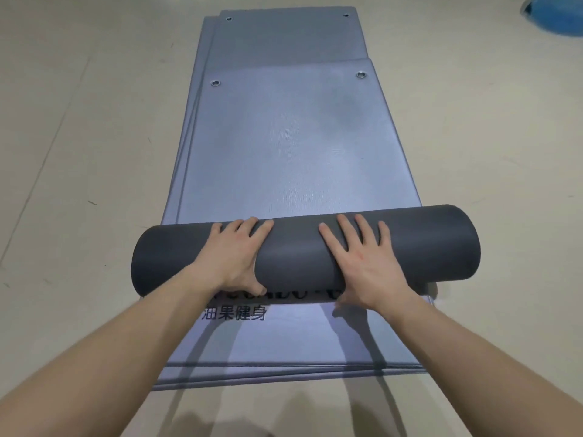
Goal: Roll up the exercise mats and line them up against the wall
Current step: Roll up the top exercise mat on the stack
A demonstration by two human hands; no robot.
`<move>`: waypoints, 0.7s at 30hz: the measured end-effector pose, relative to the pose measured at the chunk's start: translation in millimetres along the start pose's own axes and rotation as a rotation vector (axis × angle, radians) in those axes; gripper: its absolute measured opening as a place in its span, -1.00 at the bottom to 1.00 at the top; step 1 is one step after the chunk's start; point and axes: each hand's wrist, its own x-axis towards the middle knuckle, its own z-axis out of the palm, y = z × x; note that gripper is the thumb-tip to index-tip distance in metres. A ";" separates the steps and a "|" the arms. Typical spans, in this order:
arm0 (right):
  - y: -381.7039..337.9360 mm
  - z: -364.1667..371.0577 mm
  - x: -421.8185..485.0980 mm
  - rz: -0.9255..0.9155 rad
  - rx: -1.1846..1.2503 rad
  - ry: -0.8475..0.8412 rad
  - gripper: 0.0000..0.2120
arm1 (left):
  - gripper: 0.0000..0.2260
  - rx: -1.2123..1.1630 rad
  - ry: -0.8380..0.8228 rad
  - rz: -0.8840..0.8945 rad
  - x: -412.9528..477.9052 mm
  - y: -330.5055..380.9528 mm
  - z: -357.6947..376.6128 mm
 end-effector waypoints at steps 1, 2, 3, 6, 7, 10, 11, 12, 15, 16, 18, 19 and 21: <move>3.1 -3.1 9.8 -0.004 0.008 0.025 0.42 | 0.26 -0.020 -0.041 0.006 7.2 -4.2 -8.0; 7.3 -8.9 21.3 -0.019 0.011 0.045 0.37 | 0.28 -0.050 -0.091 0.006 15.4 -8.7 -16.1; 12.0 -17.0 32.2 -0.040 0.010 0.049 0.32 | 0.29 -0.092 -0.143 0.000 23.8 -13.2 -25.8; 22.8 -36.8 48.6 -0.089 0.019 0.005 0.17 | 0.20 -0.228 -0.268 -0.020 42.3 -23.9 -50.6; 25.2 -41.9 48.7 -0.090 0.034 -0.008 0.11 | 0.13 -0.249 -0.296 -0.022 44.7 -24.4 -56.5; 25.3 -54.5 31.5 -0.100 0.103 -0.127 -0.01 | 0.02 -0.343 -0.446 0.007 31.8 -17.3 -61.7; 23.0 -54.3 21.9 -0.117 0.117 -0.195 -0.01 | -0.02 -0.406 -0.525 0.010 22.4 -13.3 -58.7; 19.9 -53.3 12.5 -0.131 0.136 -0.272 0.00 | -0.07 -0.466 -0.602 0.009 12.3 -9.3 -54.5; 16.9 -50.8 5.3 -0.148 0.229 -0.433 0.03 | -0.02 -0.421 -0.490 0.011 -22.4 2.9 -44.6; 19.2 -53.9 10.8 -0.140 0.288 -0.475 0.03 | 0.04 -0.331 -0.321 0.012 -34.4 7.8 -39.8; 26.7 -60.6 24.0 -0.090 0.441 -0.548 0.04 | 0.12 -0.180 -0.066 0.007 -59.5 24.1 -26.1; 30.3 -61.3 29.8 -0.076 0.466 -0.540 0.10 | 0.19 -0.112 -0.040 -0.011 -69.8 33.1 -16.1; 32.3 -63.2 27.0 -0.070 0.392 -0.437 0.24 | 0.29 0.021 -0.057 -0.040 -79.8 49.0 3.2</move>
